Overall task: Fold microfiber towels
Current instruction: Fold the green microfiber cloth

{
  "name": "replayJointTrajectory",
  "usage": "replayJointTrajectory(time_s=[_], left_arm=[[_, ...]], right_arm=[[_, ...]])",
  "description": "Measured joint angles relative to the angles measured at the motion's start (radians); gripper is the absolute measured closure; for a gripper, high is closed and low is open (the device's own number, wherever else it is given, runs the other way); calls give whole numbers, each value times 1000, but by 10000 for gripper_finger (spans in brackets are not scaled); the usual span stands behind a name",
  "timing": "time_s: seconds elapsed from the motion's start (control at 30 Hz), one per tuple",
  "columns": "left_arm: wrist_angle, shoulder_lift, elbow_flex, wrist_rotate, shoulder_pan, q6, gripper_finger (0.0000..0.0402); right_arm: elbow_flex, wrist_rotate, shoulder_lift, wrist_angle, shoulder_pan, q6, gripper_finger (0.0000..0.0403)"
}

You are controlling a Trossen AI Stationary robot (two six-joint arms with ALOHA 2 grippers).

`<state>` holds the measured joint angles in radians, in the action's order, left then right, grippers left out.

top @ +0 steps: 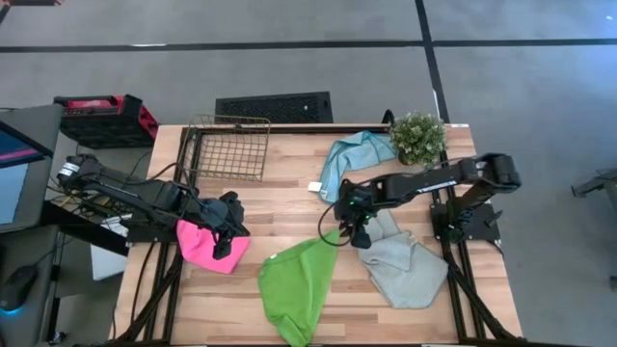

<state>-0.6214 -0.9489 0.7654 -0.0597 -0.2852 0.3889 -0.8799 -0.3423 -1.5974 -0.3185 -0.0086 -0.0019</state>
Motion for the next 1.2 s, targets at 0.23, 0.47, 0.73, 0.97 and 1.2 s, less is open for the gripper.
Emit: replayJointTrajectory(time_s=[0.23,0.47,0.73,0.97,1.2], left_arm=[[-1,0,0,-8,0,0,401],[-1,0,0,-8,1,16,401],[1,0,0,-7,1,43,401],[2,0,0,-7,1,42,401],[2,0,0,-7,0,42,401]], right_arm=[[0,13,-12,-2,-10,-87,274],[0,32,-32,5,-37,-167,274],[1,0,-117,68,-52,-235,274],[1,113,-126,63,-49,-237,274],[0,69,-126,56,-59,-235,274]])
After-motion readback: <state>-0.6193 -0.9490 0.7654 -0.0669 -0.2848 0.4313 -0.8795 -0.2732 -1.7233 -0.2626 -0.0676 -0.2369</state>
